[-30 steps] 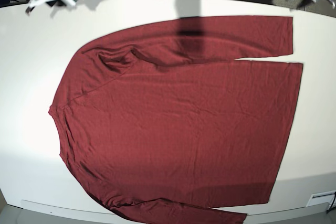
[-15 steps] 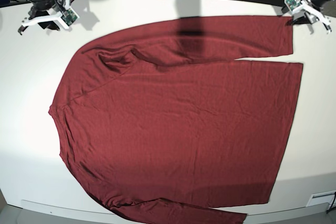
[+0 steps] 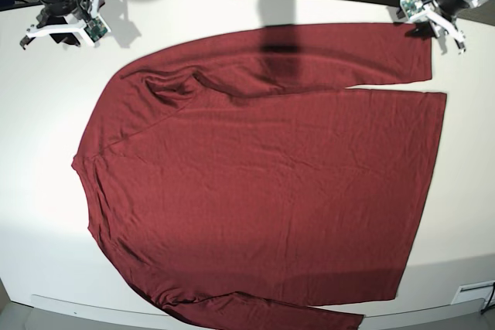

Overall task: Fold the T-shirt properly
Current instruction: 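Move both grippers down toward the shoulder corners of the red shirt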

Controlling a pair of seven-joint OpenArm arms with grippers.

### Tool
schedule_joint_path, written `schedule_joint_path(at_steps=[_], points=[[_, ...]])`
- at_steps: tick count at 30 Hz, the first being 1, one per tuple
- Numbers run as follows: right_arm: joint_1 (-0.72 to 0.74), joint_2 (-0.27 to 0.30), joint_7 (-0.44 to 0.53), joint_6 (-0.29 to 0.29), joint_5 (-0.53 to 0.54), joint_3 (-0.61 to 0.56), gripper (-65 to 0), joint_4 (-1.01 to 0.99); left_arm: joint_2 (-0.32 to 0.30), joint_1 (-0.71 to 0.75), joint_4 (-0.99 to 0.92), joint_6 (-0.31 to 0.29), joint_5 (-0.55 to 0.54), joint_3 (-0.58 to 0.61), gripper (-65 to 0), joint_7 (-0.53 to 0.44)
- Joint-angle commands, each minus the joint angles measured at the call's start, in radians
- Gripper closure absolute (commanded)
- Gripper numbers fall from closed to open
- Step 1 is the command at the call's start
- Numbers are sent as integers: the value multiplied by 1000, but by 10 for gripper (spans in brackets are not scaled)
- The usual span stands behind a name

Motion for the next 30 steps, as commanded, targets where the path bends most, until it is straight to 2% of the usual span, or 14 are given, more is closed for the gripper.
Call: schedule_joint_path(at_steps=[1,10,18,20,23,24,30], points=[[-6,11,8,-27,-3,6,-180,18,-14,2,3,3,0,5,-230,-8],[-6,11,-3,-30,-3,6,-180,18,-14,-74,-160,3,48,18,-230,-12],[-6,11,-3,-71,-3,6,-180,18,-14,-89,-234,-18,54,18,-229,-11],[-6,11,-3,-71,-4,6,-180,18,-14,-89,-234,-18,61,19,-184,-12],[-6,11,-2,-71,-4,6,-180,18,-14,-85,-234,-18,95,20,-31,-11],[-6,11,-1,-71,-4,6,-180,18,-14,-85,-234,-18,104,20,0,-11],[-6,11,27,-71,-10,6,-180,18,-14,-78,-234,-18,76,19,0,-12]])
